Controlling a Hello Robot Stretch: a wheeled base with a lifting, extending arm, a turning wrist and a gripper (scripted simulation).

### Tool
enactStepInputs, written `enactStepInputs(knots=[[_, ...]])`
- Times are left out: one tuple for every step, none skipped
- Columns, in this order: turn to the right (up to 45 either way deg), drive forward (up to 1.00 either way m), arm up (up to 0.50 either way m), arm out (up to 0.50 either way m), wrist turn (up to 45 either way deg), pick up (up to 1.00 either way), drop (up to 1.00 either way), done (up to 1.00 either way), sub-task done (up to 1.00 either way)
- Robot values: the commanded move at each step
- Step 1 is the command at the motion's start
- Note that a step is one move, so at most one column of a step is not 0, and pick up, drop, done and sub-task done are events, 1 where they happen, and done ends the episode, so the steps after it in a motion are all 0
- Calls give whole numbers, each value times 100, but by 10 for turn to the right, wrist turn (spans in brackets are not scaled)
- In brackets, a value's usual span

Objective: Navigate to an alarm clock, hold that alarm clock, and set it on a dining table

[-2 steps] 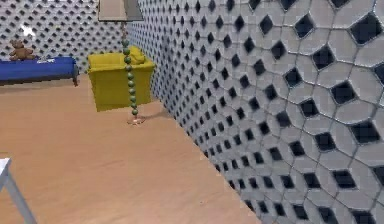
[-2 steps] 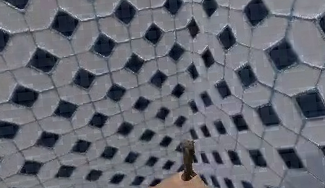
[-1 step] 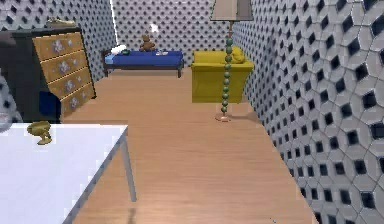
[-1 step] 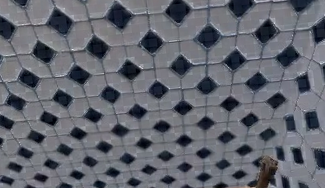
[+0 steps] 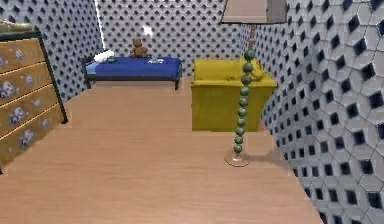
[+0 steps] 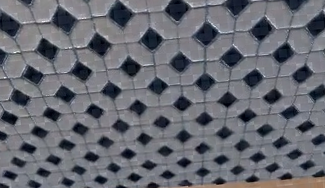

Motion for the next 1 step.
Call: enactStepInputs(knots=[[-30, 0, 0, 0, 0, 0, 0, 0, 0]])
